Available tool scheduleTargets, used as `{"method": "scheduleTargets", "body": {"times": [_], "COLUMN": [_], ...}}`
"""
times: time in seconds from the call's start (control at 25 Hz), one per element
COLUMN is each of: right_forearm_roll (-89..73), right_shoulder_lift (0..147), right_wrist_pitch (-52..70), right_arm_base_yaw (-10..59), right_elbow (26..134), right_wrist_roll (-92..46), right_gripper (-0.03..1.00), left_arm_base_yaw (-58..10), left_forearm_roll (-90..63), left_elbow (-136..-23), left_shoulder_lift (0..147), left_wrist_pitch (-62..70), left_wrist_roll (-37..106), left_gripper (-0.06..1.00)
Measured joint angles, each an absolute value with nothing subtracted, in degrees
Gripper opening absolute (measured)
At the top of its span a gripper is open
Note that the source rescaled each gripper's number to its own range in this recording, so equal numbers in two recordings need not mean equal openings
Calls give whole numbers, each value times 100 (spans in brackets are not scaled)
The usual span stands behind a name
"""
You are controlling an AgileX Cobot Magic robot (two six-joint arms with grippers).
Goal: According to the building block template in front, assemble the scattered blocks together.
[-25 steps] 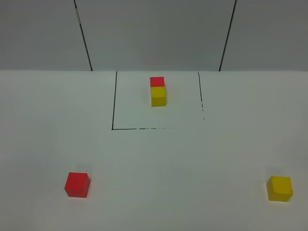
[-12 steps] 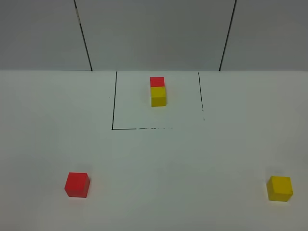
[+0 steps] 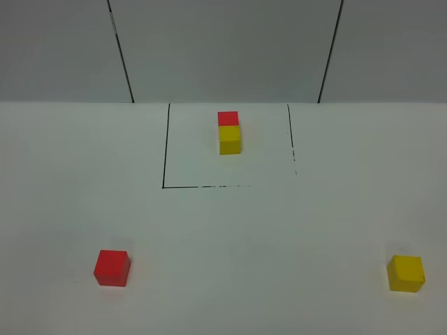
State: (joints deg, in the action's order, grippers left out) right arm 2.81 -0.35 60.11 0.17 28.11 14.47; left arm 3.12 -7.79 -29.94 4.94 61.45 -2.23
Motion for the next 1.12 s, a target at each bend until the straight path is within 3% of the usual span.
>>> {"method": "scheduleTargets", "body": {"times": [0.28,0.72,0.92,1.12], "right_forearm_roll": [281,281,281,281], "right_shoulder_lift": [-35,-35,-35,-35], "right_wrist_pitch": [6011,6011,6011,6011], "right_arm_base_yaw": [17,17,17,17], "right_elbow": [2811,2811,2811,2811], "right_wrist_roll": [1447,1447,1447,1447], "right_gripper": [73,73,73,73], "left_arm_base_yaw": [312,282,-206,-1203], "left_forearm_roll": [-1404,-1711,-1541,-594], "left_elbow": [-3710,-5131,-5293,-5300], "left_shoulder_lift": [2571,5595,6502,7256], "left_wrist_pitch": [6145,6280,6209,5629], "left_wrist_roll": [-302,265,180,-627], "left_gripper": [53,55,55,57]}}
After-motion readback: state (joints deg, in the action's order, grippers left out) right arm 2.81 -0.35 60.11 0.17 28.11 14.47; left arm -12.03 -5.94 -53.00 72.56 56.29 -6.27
